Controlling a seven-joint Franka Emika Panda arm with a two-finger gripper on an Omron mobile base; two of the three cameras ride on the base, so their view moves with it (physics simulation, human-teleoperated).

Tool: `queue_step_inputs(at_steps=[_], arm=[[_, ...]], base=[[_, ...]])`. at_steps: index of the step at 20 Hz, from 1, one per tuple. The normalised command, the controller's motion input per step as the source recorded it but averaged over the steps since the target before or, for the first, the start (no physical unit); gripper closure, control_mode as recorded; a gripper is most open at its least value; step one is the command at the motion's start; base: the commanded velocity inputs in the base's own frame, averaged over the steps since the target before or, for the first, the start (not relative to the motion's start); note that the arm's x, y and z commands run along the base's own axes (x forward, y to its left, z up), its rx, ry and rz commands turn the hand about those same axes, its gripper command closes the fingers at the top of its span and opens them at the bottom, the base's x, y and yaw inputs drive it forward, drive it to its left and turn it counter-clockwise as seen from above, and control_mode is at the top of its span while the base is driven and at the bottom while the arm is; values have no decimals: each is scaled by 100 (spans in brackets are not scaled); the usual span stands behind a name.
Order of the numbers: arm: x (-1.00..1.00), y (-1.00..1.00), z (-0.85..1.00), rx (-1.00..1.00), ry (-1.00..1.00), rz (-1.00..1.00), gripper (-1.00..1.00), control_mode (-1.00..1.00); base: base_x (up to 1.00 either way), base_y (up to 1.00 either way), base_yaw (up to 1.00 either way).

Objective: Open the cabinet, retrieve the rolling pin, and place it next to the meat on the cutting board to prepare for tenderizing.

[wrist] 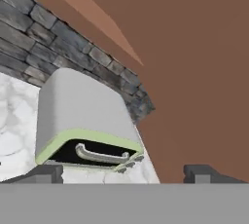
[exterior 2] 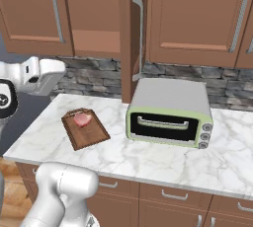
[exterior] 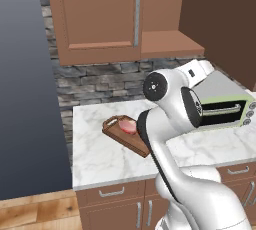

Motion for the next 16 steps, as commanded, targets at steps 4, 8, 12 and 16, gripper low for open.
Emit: queue_step_inputs(at_steps=[4,8,12,16], arm=[[0,67,0,15,-18,0,-100,-100],[0,59,0,18,-21,0,-100,-100],[0,44,5,21,-22,0,-100,-100],[4,7,24,17,-25,0,-100,-100]], base=[[0,0,0],[0,0,0],[0,0,0],[0,0,0]])
